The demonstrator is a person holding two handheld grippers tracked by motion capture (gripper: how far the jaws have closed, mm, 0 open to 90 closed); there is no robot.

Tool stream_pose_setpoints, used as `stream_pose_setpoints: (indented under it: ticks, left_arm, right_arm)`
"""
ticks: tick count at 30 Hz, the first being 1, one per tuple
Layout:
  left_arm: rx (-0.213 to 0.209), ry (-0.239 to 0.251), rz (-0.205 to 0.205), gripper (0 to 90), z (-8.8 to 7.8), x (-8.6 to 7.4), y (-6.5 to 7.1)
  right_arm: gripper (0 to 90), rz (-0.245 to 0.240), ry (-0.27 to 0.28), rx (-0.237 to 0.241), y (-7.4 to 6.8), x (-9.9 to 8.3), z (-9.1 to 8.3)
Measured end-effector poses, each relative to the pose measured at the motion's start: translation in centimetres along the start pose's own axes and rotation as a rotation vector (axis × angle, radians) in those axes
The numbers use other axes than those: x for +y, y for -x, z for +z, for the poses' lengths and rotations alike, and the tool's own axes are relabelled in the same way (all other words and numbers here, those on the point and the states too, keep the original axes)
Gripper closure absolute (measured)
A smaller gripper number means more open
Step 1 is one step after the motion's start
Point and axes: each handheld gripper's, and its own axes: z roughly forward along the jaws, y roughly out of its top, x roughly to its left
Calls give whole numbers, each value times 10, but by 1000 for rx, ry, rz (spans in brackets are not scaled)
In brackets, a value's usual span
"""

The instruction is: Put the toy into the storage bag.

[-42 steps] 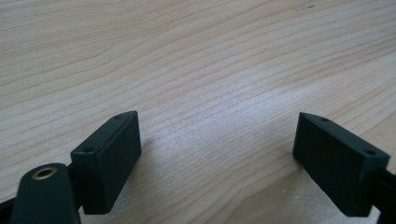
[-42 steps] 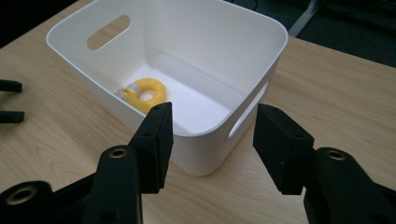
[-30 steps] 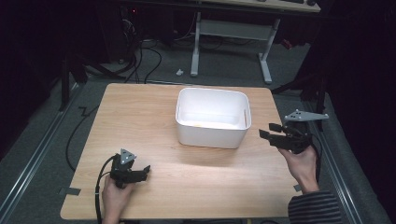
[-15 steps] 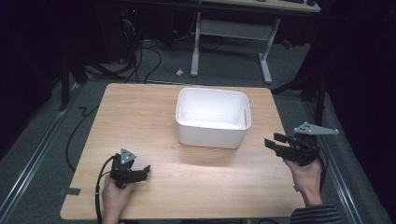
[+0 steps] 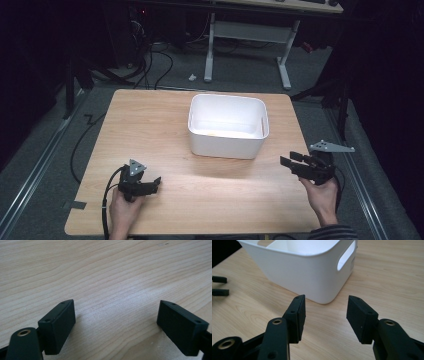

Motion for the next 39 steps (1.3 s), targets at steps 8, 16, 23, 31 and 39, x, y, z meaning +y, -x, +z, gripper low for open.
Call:
stream_pose_setpoints:
  ticks: [8,16,23,31,39]
  left_arm:
    - [-3,0,1,156,0,0,0]
    - [-2,1,-3,157,0,0,0]
    - [-1,1,-4,158,0,0,0]
    - [0,1,-5,158,0,0,0]
    - [1,2,-7,159,0,0,0]
  right_arm:
    - [499,1,-13,9,-3,-13,20]
    - [498,6,1,37,-6,-19,33]
    - [499,-2,-6,44,-9,-27,42]
    - [498,25,-10,39,-5,-34,53]
    - [498,48,-11,51,0,-38,68]
